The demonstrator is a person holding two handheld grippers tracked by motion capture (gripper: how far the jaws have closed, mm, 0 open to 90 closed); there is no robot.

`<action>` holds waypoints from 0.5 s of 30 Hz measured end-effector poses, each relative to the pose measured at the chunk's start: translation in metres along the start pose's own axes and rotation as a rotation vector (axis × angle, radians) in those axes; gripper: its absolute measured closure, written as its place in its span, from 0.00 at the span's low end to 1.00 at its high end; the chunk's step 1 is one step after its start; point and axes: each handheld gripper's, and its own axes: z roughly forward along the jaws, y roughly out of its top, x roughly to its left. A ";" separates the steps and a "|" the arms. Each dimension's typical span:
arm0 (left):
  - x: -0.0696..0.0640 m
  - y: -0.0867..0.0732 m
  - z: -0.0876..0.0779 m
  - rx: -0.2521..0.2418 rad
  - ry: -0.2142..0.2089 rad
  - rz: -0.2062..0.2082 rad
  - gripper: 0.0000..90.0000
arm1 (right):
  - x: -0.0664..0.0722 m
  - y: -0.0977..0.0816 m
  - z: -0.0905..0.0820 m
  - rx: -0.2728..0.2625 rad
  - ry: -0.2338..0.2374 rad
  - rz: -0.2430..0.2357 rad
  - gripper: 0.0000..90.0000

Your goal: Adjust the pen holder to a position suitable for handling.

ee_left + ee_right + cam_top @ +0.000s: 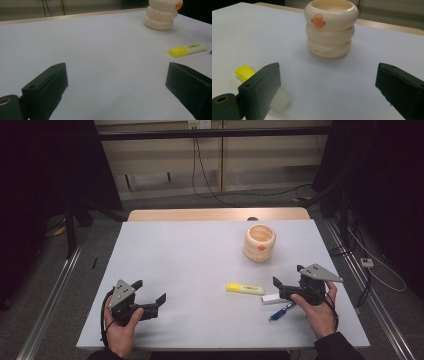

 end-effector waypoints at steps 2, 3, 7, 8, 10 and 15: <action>0.000 0.000 -0.001 -0.008 -0.001 -0.005 0.05 | -0.001 0.004 0.001 -0.001 0.002 0.003 0.07; 0.000 0.000 -0.001 -0.008 -0.002 -0.004 0.05 | -0.002 0.006 0.003 0.001 -0.003 -0.006 0.07; 0.000 0.001 0.001 0.002 -0.005 0.004 0.05 | -0.005 0.013 0.008 0.025 -0.020 -0.020 0.07; 0.000 0.001 0.001 0.002 -0.005 0.004 0.05 | -0.006 0.014 0.009 0.034 -0.014 -0.022 0.07; -0.001 0.001 0.002 0.003 -0.006 0.006 0.05 | -0.006 0.015 0.011 0.041 -0.012 -0.024 0.07; 0.000 0.000 0.002 0.009 -0.004 0.001 0.05 | -0.011 0.025 0.016 0.042 -0.003 -0.030 0.05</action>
